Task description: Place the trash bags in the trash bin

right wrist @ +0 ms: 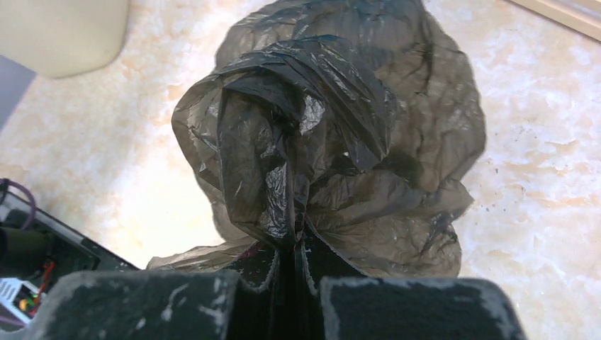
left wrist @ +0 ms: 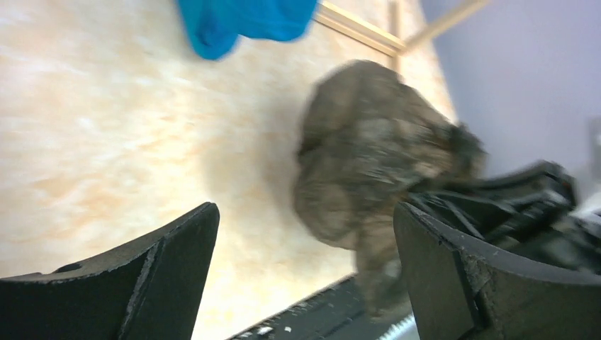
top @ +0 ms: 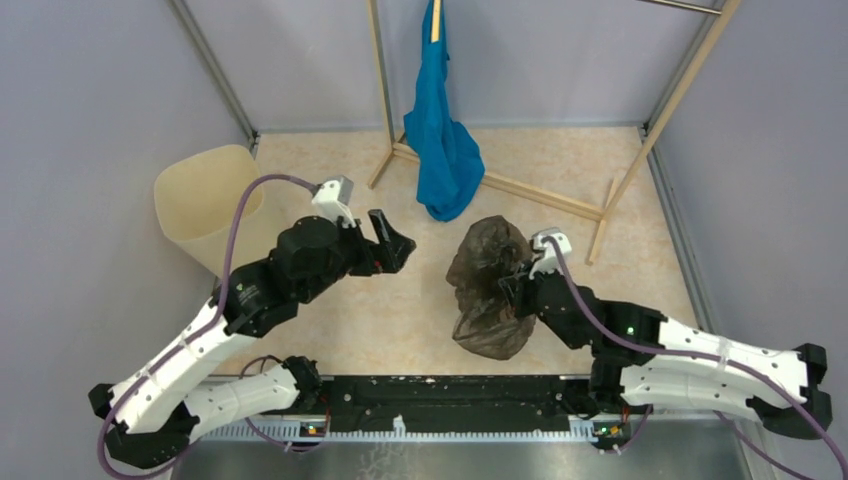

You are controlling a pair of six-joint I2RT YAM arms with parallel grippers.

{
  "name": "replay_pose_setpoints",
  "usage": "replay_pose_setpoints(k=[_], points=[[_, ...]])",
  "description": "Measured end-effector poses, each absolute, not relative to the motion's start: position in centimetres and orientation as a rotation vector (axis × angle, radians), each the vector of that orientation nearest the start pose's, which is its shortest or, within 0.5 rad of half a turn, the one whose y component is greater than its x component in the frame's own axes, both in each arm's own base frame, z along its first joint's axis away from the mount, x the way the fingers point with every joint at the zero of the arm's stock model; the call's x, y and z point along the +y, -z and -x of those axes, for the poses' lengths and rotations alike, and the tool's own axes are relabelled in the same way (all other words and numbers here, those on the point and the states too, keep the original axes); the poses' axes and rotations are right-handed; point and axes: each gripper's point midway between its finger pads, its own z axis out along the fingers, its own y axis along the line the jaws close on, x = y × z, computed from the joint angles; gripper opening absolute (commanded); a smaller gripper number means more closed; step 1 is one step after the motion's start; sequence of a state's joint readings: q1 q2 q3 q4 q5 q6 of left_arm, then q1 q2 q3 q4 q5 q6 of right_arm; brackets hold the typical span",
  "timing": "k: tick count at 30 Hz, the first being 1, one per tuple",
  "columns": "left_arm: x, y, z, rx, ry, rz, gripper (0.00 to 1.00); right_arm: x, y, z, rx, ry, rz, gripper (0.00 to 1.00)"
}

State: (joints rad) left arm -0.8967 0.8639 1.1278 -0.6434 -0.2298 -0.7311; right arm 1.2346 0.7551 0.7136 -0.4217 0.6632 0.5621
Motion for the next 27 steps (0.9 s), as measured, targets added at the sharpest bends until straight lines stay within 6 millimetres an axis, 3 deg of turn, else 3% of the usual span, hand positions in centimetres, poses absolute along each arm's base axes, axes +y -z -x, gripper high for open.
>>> replay_pose_setpoints(k=[6,12,16,20,22,25,27], points=[[-15.5,-32.9,-22.3,2.025,0.483,0.056,0.98,19.5,-22.9,-16.2,1.915,-0.596,0.195,0.00],[-7.0,-35.1,-29.9,1.993,0.077,0.240,0.98,18.8,-22.9,-15.7,1.926,-0.616,0.189,0.00],[-1.0,-33.2,-34.7,2.023,-0.174,0.363,0.98,18.9,-22.4,-15.4,1.947,-0.624,0.198,0.00],[4.5,-31.1,-37.7,2.052,-0.318,0.492,0.98,19.0,-22.2,-15.1,1.962,-0.634,0.211,0.00],[6.6,-30.2,-38.8,2.053,-0.363,0.536,0.92,19.2,-22.0,-15.0,1.974,-0.630,0.225,0.00],[8.7,-29.2,-39.6,2.054,-0.407,0.566,0.78,19.7,-21.8,-15.0,2.000,-0.608,0.251,0.00],[9.0,-28.7,-40.0,2.050,-0.416,0.559,0.71,19.9,-21.7,-15.0,2.012,-0.596,0.262,0.00]])
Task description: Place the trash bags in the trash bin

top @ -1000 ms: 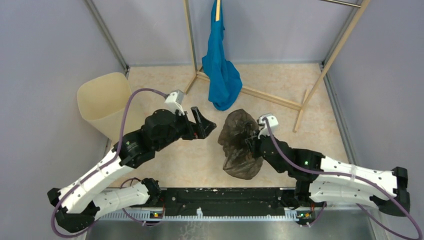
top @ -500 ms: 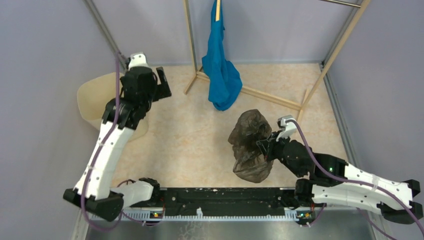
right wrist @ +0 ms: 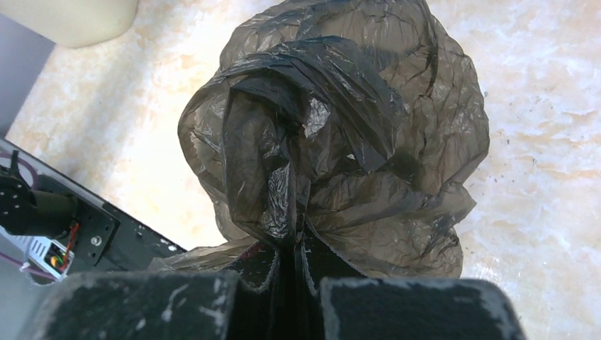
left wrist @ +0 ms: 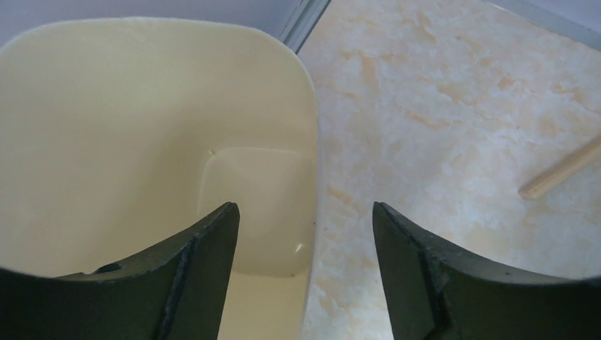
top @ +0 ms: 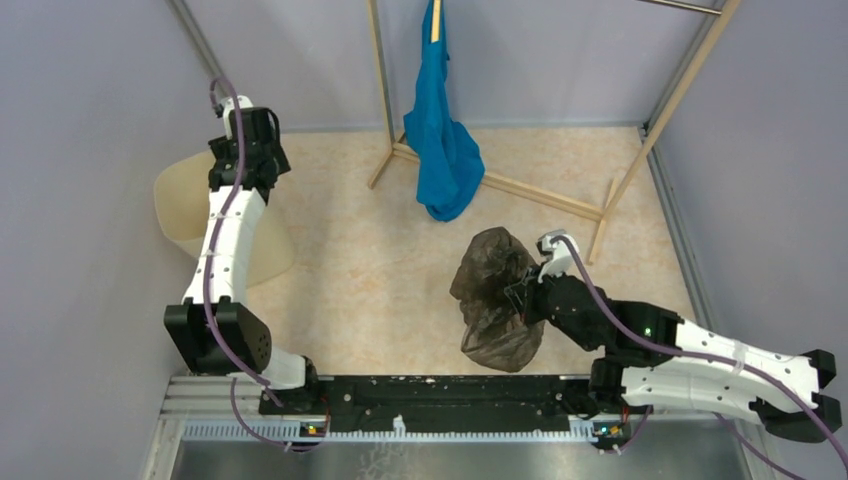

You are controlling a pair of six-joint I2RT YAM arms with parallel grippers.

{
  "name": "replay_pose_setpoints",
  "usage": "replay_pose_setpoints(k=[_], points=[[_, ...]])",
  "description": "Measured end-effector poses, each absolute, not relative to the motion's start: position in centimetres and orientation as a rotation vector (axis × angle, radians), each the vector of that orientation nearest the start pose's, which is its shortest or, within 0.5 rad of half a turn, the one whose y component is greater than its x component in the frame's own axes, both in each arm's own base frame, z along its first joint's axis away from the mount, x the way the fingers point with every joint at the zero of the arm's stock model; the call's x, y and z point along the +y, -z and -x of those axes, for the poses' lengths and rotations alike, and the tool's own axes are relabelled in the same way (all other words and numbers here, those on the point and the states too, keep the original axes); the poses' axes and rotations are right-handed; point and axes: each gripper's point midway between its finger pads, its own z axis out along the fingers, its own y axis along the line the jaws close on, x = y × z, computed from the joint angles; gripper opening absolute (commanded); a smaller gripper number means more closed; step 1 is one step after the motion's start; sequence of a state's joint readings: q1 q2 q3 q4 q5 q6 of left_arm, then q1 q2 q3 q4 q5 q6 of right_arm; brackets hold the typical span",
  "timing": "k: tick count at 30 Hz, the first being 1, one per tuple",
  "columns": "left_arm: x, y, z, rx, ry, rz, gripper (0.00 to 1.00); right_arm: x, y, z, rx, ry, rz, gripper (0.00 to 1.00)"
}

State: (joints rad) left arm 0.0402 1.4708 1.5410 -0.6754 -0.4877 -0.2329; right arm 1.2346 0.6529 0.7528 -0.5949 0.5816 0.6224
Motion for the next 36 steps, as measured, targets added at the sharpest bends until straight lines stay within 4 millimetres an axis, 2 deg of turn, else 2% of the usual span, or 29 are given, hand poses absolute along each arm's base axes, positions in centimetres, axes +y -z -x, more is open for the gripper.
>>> replay_pose_setpoints(k=[2,6,10,15,18,24,28,33,36], points=[[9.0,-27.7,-40.2,2.053,-0.422,0.544,0.59,20.2,-21.5,-15.1,2.022,-0.587,0.267,0.00],[9.0,-24.9,-40.0,2.103,-0.423,0.516,0.42,20.4,-20.8,-15.1,2.044,-0.567,0.277,0.00],[9.3,-25.0,-40.1,2.082,-0.412,0.509,0.37,20.5,-20.9,-15.2,2.058,-0.544,0.290,0.00],[8.8,-25.1,-40.0,2.071,-0.375,0.486,0.20,20.9,-22.9,-15.3,2.039,-0.571,0.276,0.00],[8.6,-25.1,-40.1,2.072,-0.364,0.474,0.12,20.7,-23.4,-15.2,2.026,-0.592,0.264,0.00],[7.7,-25.1,-40.3,2.062,-0.341,0.447,0.02,19.9,-24.6,-14.7,1.990,-0.662,0.234,0.00],[5.8,-25.0,-40.2,2.056,-0.317,0.393,0.00,19.5,-24.5,-14.5,1.969,-0.693,0.220,0.00],[1.6,-24.5,-40.1,2.067,-0.327,0.264,0.00,19.3,-22.4,-14.1,1.984,-0.697,0.230,0.00],[-0.7,-24.1,-39.6,2.084,-0.310,0.203,0.00,19.3,-22.1,-13.9,1.985,-0.718,0.232,0.00]])
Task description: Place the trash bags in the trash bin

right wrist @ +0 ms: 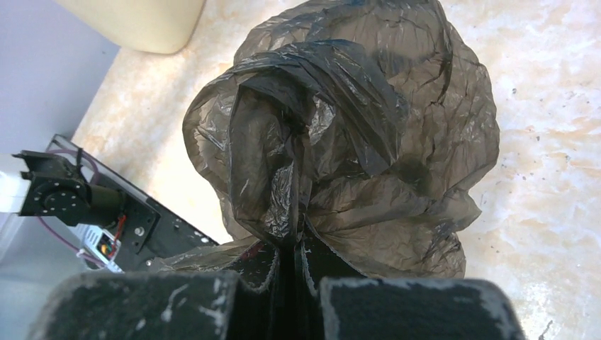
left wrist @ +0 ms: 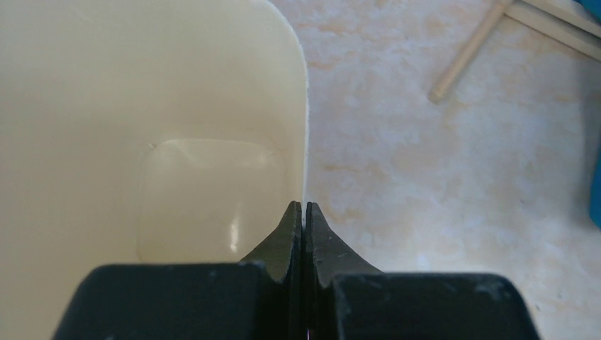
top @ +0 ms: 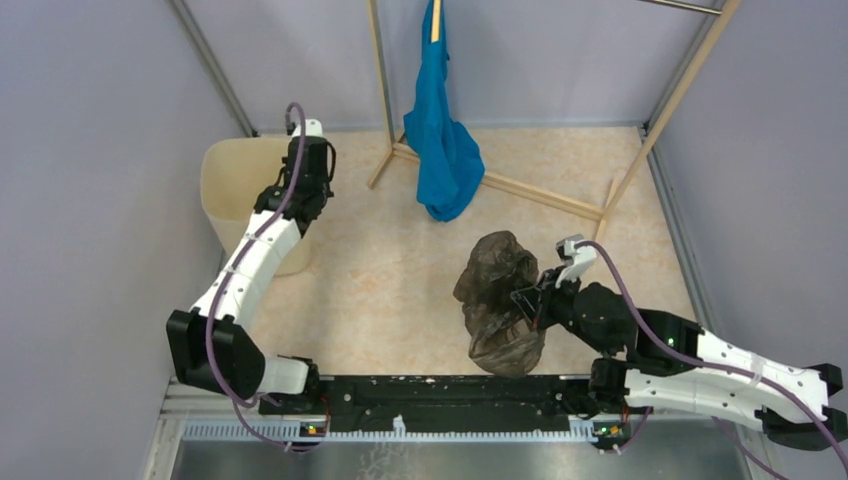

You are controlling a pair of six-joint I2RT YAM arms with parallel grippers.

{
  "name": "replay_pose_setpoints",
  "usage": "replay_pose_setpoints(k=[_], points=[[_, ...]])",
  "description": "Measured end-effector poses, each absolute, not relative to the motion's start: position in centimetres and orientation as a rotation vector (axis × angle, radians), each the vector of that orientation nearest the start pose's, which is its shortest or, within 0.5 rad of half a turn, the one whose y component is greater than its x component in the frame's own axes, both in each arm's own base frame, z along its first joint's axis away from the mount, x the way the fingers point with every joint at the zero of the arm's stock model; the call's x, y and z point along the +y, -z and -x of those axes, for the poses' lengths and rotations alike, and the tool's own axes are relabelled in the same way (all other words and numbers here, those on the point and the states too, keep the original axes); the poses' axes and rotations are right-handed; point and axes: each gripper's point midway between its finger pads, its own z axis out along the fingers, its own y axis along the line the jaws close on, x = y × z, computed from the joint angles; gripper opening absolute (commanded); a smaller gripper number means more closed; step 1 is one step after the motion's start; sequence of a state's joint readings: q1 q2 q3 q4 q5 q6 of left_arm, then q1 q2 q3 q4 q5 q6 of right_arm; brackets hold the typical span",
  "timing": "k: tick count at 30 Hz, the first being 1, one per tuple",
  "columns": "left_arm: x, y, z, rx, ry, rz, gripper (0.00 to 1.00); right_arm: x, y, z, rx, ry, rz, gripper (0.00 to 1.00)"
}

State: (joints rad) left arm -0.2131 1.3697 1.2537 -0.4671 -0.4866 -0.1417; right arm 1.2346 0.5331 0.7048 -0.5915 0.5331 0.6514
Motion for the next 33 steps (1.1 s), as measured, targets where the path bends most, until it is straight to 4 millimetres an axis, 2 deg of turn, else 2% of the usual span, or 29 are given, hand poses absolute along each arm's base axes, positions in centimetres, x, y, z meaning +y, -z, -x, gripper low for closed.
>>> replay_pose_setpoints(k=[4,7,14,17,20,26,33], points=[[-2.2,-24.3,-38.0,2.120,-0.228,0.176,0.00,18.9,-22.8,-13.7,1.964,-0.754,0.214,0.01],[-3.1,-24.8,-35.5,2.142,-0.143,0.172,0.00,18.4,-23.5,-13.5,1.941,-0.775,0.199,0.03],[-8.0,-25.1,-28.2,2.224,0.115,0.057,0.00,17.1,-23.9,-13.7,1.935,-0.717,0.223,0.00],[-9.3,-25.5,-26.1,2.231,0.229,0.042,0.00,16.6,-24.6,-13.8,1.926,-0.699,0.219,0.00],[-10.9,-25.7,-24.9,2.243,0.319,0.031,0.00,16.1,-25.1,-13.8,1.917,-0.695,0.213,0.00],[-16.5,-25.0,-23.0,2.300,0.449,-0.078,0.00,15.0,-26.0,-13.7,1.894,-0.702,0.188,0.00],[-25.8,-25.0,-19.4,2.306,0.579,-0.292,0.00,14.3,-27.5,-13.7,1.871,-0.708,0.170,0.00]])
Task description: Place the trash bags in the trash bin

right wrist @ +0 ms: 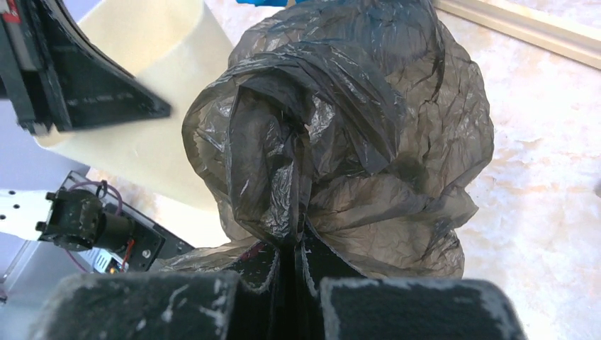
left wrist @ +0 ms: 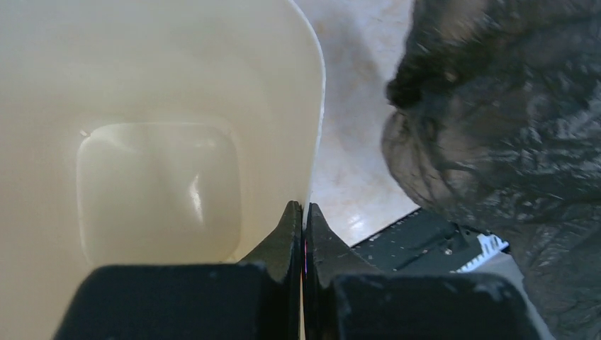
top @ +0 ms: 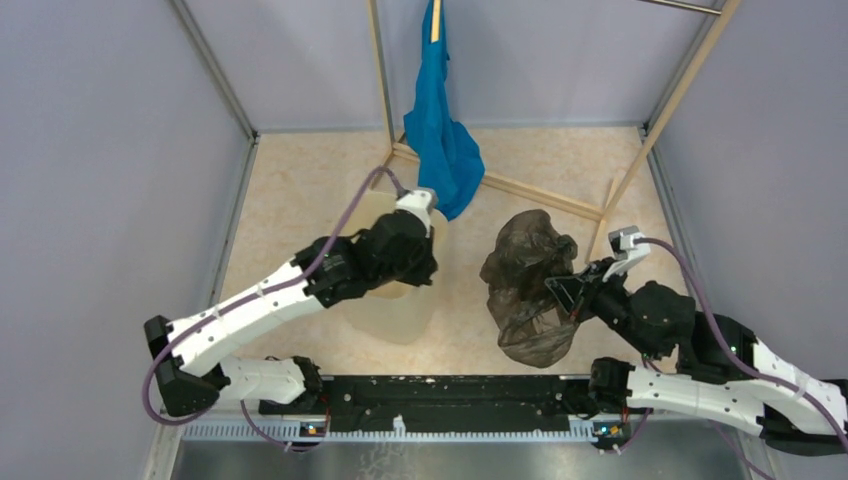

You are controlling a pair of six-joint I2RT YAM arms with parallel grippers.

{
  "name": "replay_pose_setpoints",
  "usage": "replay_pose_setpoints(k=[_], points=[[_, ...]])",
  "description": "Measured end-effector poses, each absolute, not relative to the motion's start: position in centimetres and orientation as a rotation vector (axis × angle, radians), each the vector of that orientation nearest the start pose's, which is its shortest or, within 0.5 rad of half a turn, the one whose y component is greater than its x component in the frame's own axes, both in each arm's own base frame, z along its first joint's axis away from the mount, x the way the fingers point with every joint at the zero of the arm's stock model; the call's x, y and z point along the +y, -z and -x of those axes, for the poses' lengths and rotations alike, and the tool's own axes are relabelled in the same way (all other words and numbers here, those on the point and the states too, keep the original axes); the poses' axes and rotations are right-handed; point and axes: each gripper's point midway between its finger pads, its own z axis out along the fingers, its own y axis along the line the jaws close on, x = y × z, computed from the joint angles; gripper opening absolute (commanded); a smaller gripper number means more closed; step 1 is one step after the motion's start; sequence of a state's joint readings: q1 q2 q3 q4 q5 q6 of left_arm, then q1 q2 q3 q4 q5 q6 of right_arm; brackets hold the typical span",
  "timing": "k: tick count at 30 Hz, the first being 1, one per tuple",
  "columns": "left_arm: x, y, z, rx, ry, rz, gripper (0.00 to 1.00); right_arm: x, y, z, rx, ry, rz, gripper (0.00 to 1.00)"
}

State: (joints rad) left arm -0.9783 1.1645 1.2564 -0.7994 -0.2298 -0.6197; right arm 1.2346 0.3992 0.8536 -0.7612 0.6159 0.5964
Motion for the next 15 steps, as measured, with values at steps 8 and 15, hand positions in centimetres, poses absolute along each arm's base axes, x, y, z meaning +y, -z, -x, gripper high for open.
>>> replay_pose_setpoints(k=[8,15], points=[[-33.4,-24.9,-17.0,2.270,0.652,-0.381,0.21,12.3,-32.9,-13.2,1.787,-0.781,0.122,0.00],[-36.8,-26.4,-15.4,2.226,0.843,-0.416,0.70,9.0,-36.4,-12.4,1.709,-0.841,0.054,0.00]])
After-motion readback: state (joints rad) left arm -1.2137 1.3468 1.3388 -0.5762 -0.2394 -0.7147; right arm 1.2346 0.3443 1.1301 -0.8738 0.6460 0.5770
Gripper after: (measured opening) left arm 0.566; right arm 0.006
